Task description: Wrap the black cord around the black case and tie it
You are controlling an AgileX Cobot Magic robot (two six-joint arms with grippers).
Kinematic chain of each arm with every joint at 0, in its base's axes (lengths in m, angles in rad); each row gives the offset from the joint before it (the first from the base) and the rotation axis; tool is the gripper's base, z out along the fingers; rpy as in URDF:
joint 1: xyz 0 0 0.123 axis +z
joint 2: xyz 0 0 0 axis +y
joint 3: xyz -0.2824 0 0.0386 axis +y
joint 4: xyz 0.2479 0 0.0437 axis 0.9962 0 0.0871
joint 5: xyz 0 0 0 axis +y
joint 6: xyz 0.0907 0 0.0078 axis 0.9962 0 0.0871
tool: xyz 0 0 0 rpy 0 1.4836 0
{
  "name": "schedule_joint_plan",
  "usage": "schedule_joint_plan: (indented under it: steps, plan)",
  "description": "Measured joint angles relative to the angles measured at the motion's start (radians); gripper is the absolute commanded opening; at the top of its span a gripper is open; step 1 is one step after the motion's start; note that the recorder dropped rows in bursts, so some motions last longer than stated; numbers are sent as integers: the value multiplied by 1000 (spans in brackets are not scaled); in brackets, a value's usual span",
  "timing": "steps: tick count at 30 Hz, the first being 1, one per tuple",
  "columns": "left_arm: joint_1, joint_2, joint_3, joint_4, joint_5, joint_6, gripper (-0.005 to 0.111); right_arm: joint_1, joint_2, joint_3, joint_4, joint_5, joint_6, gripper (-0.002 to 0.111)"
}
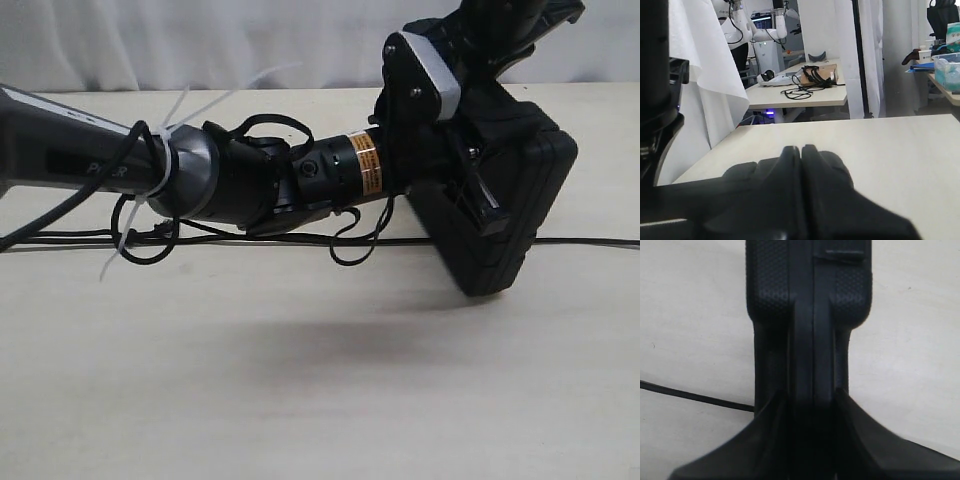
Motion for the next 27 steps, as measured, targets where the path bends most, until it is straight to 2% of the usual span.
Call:
schedule_joint_plan:
  steps: [4, 13, 27]
  plan:
    - [0, 5, 0, -2, -8, 0, 0, 0, 0, 0, 0, 0, 0, 5]
    - [0, -1, -4, -2, 38, 0, 0, 0, 0, 0, 0, 0, 0, 30]
    - [0, -1, -4, -2, 44, 0, 0, -2, 0, 0, -27, -2, -12, 31]
